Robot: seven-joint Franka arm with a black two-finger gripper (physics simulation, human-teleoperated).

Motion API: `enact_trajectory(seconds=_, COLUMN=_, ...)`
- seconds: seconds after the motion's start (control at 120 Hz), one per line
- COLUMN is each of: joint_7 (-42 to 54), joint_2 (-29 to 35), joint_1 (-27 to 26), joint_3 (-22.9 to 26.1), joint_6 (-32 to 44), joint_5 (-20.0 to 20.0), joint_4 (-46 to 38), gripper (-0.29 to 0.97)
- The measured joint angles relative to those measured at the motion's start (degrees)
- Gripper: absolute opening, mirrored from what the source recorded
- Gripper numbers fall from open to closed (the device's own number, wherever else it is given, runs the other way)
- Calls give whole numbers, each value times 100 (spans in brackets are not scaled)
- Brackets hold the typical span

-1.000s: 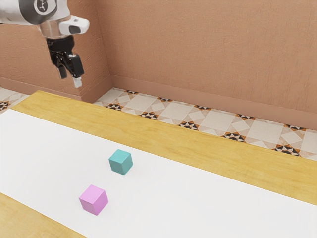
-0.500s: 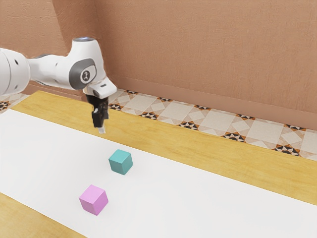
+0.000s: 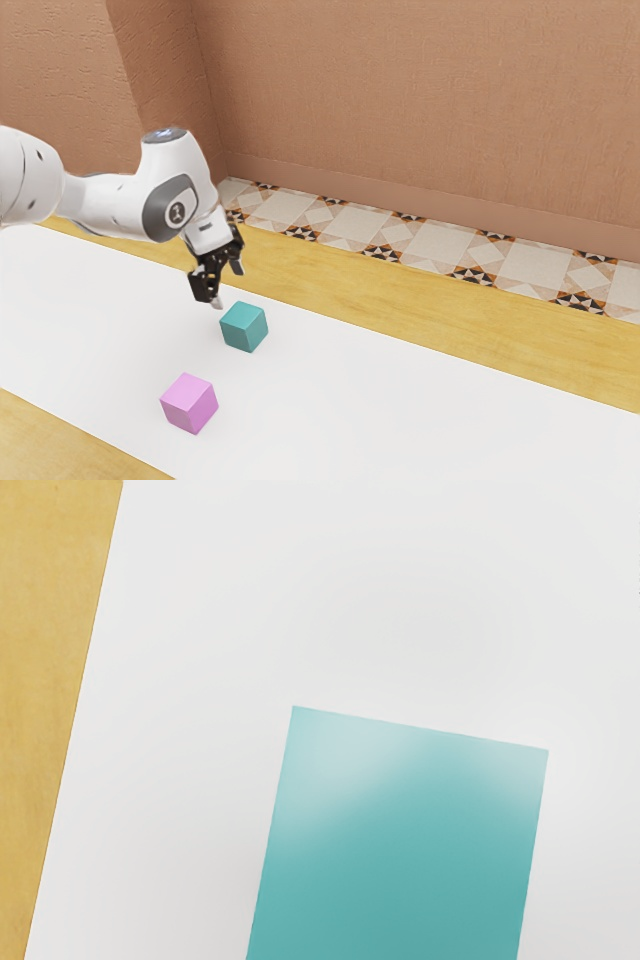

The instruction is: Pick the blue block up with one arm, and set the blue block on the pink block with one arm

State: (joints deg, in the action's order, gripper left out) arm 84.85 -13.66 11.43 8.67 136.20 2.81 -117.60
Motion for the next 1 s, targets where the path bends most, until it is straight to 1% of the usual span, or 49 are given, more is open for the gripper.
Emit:
enact_trajectory(seconds=0.125, joint_7=313, joint_2=-159, joint_1=3, joint_3=20, joint_6=104, joint_5=189, joint_4=-77, gripper=68)
enact_trajectory(seconds=0.233, joint_7=533, joint_2=-374, joint_1=-1, joint_3=117, joint_6=166, joint_5=286, joint_4=-61, gripper=68)
enact_trajectory(seconds=0.5, joint_7=927, joint_2=-767, joint_1=0, joint_3=152, joint_6=256, joint_5=472, joint_4=-29, gripper=68)
enact_trajectory(seconds=0.567, joint_7=1000, joint_2=-791, joint_1=0, joint_3=152, joint_6=274, joint_5=514, joint_4=-8, gripper=61)
enact_trajectory(seconds=0.658, joint_7=1088, joint_2=-808, joint_1=-1, joint_3=152, joint_6=293, joint_5=551, joint_4=61, gripper=42)
enact_trajectory(seconds=0.733, joint_7=1152, joint_2=-790, joint_1=0, joint_3=153, joint_6=314, joint_5=571, joint_4=72, gripper=36)
enact_trajectory(seconds=0.783, joint_7=1191, joint_2=-693, joint_1=1, joint_3=152, joint_6=327, joint_5=582, joint_4=56, gripper=33)
enact_trajectory(seconds=0.833, joint_7=1228, joint_2=-440, joint_1=2, joint_3=152, joint_6=326, joint_5=597, joint_4=-54, gripper=32)
enact_trajectory(seconds=0.925, joint_7=1283, joint_2=400, joint_1=2, joint_3=153, joint_6=294, joint_5=639, joint_4=-604, gripper=31)
enact_trajectory(seconds=1.0, joint_7=1321, joint_2=917, joint_1=-2, joint_3=154, joint_6=177, joint_5=704, joint_4=-915, gripper=31)
